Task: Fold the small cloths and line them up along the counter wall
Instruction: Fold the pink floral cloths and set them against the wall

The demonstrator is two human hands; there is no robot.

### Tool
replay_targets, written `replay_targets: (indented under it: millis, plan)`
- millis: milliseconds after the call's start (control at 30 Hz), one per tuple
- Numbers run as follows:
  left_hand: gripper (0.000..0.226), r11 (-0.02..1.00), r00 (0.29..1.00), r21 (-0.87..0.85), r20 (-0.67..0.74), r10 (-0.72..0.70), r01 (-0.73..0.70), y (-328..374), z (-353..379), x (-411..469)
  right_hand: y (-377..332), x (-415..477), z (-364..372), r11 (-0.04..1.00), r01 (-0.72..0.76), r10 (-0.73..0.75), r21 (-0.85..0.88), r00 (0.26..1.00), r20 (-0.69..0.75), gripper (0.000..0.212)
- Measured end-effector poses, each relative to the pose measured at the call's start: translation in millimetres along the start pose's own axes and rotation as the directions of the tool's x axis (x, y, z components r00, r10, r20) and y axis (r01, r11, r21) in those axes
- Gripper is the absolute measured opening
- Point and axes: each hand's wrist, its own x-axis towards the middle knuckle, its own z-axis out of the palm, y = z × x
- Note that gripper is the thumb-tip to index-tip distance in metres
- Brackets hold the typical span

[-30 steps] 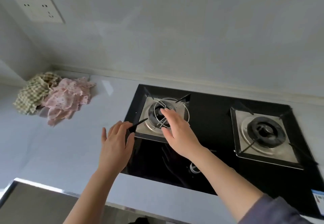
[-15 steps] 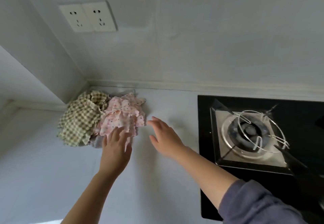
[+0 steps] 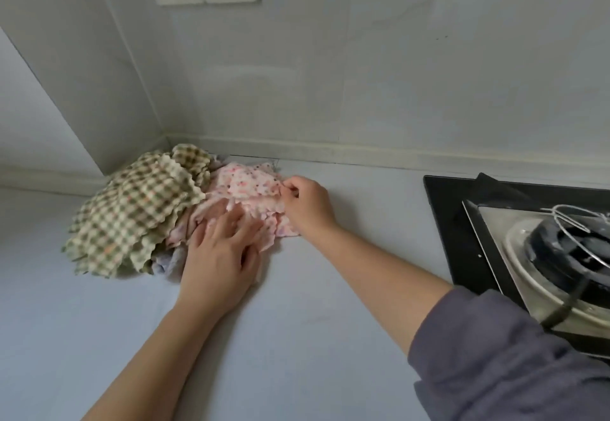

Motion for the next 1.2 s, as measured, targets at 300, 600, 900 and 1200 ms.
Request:
replay_targets:
  millis: [300,600,900,1200]
  plan:
    - [0.031,0.982,0.993,0.19,-0.114,0.006,0.016,6,-17,-23,-27,-85,-95,0.865,-0.005,0.167,0.502,0.946,-0.278,0.02]
    - [0.033,1.0,0.995,0.003,-0.094,0.015,-0.015,51,-37,-81,14,-205,-114,0.894,-0.067,0.182,0.443,0.958,-0.222,0.014]
    - [0.024,0.887,0.952,-0.38,-0.253,0.172,-0.261,50,-36,-89,18,-206,-111,0.988,0.002,0.02,0.153,0.989,-0.144,0.015]
    - [0.021,0.754,0.966,-0.612,-0.074,0.248,-0.24,57,-45,-92,8,-208,-115,0.921,0.11,-0.036,0.375,0.979,-0.2,0.01]
